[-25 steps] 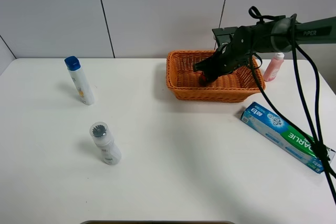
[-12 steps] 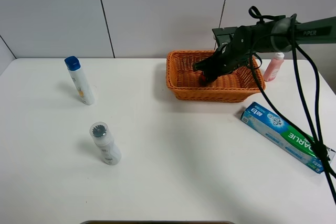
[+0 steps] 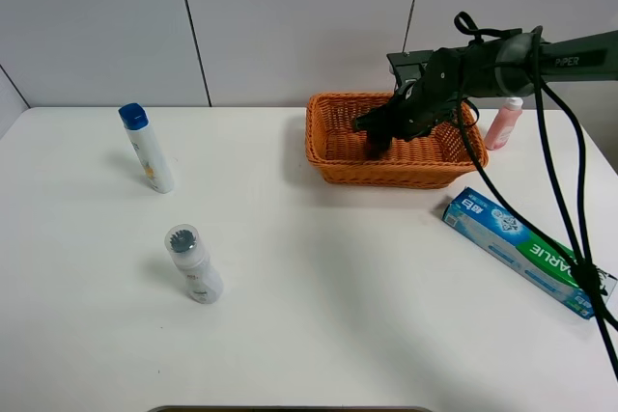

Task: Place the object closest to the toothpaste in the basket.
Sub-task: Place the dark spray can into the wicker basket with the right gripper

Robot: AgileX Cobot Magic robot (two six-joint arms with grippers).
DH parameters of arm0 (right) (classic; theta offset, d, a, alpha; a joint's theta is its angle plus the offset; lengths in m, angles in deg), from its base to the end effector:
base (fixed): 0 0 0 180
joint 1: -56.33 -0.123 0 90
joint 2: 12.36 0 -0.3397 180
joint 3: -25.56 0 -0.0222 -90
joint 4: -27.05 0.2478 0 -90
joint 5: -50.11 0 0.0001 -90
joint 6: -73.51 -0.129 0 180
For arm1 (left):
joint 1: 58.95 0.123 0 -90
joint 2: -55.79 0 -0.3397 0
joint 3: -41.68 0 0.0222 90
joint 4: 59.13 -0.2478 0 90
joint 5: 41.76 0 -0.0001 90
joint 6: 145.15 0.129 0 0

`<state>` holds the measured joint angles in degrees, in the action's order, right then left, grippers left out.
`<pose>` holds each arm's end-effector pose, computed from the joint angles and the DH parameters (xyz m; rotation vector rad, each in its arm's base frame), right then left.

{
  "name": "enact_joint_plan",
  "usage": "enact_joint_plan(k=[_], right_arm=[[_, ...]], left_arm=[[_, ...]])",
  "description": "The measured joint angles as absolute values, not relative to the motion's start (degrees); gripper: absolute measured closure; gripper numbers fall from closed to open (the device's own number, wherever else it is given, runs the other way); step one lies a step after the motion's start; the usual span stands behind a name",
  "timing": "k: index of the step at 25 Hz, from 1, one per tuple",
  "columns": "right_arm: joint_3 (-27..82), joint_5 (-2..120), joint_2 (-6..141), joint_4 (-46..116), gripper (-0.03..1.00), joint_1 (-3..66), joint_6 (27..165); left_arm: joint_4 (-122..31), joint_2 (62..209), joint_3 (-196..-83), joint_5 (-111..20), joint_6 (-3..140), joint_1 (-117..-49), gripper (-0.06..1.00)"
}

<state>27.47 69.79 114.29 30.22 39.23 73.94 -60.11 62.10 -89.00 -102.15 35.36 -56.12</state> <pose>0.4715 0.1476 0.1677 -0.3275 2.5063 0.1617 -0.0298 0.0004 0.2619 -0.0418 2.0249 0.0573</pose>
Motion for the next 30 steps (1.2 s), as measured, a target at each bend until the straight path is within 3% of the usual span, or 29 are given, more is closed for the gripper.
enact_joint_plan(k=[4,7,19,30], right_arm=[[27.47,69.02,114.29,30.27,0.09,39.23,73.94],[27.47,68.54,114.29,30.27,0.00,39.23,73.94],[27.47,68.33,114.08,30.27,-0.02,39.23,73.94],[27.47,69.71,104.21,30.27,-0.02,39.23,73.89]], left_arm=[[-60.11,62.10,-89.00,-102.15,35.36,-56.12,0.00],[-60.11,62.10,-89.00,-102.15,35.36,-56.12,0.00],[-60.11,62.10,-89.00,-102.15,35.36,-56.12,0.00],[-60.11,62.10,-89.00,-102.15,35.36,-56.12,0.00]])
